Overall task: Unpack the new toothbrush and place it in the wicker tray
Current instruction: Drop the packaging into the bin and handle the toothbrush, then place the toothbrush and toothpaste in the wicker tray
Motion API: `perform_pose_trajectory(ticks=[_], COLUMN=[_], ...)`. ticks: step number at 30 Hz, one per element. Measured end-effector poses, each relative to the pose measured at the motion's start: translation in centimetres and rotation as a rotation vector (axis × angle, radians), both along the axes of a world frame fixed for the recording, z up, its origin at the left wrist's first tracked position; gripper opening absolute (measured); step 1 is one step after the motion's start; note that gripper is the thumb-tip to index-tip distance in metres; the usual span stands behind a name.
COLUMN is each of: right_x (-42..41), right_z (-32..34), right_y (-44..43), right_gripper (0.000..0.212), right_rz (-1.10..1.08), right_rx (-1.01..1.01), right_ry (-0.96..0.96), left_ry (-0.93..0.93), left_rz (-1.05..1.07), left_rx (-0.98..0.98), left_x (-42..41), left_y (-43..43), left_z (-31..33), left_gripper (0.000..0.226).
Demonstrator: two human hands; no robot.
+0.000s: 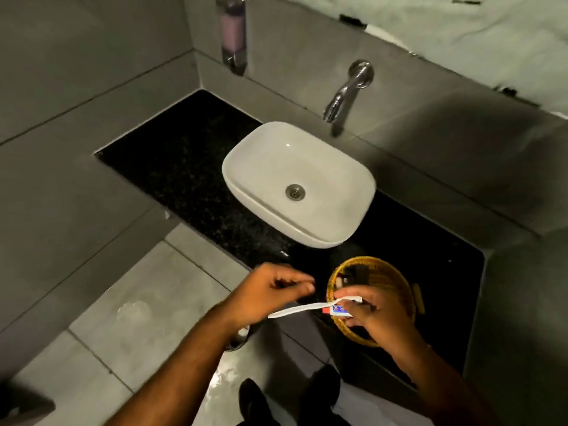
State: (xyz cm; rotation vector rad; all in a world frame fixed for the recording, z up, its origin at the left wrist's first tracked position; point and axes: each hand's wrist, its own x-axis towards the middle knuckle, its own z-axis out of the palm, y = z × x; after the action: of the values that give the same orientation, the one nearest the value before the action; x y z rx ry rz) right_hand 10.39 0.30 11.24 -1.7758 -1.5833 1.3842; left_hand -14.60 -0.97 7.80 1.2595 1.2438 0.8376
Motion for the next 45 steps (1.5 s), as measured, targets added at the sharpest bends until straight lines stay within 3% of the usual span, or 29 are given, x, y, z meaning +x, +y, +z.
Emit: perform_pose_trajectory(ticks=[3,11,19,22,26,35,39,45], right_x=[2.8,10.2,17.2,18.6,19.0,17.0,15.8,14.8], right_z=[1.5,3.5,-0.1,-2.2,-5.9,-12.9,-14.3,-15.4], right_y=[0.2,1.5,3.4,3.6,4.1,3.2,3.4,3.4], right_gripper=[0.022,0.024,0.045,0.044,0.039,0.019,0.036,0.013], right_rz=[-0.012,-0.113,-0.23,-0.448,-0.698,-0.875,-0.898,-0.864], right_rx=[0.016,0.025,-0.206,-0.348,-0.404,-0.388,-0.355,-0.215], right_ry=[-0.01,0.097,0.268,0.435,0.492,0.289,0.221,0.031], left_ry=[0.189,0.262,0.164,0.165,0.231,0.402,0.438,0.494], left_rz=[-0.183,-0.215,0.066,0.14,0.081,0.12,0.117,0.056], left_rx=[0.125,0.091,-0.289,-0.42,-0.517,-0.673,-0.651,-0.554], left_x=[4.3,12.8,18.6,20.4,22.5,25.7,26.0,27.2], left_y=[0.3,3.3,6.7,7.5,8.6,9.6,9.9,10.6], left_z=[0.5,-0.5,-4.5,-6.0,-7.9,-12.4,-13.7,-14.0], left_gripper=[0.025,0.026,0.014,0.01,0.017,0.02,0.019,0.022])
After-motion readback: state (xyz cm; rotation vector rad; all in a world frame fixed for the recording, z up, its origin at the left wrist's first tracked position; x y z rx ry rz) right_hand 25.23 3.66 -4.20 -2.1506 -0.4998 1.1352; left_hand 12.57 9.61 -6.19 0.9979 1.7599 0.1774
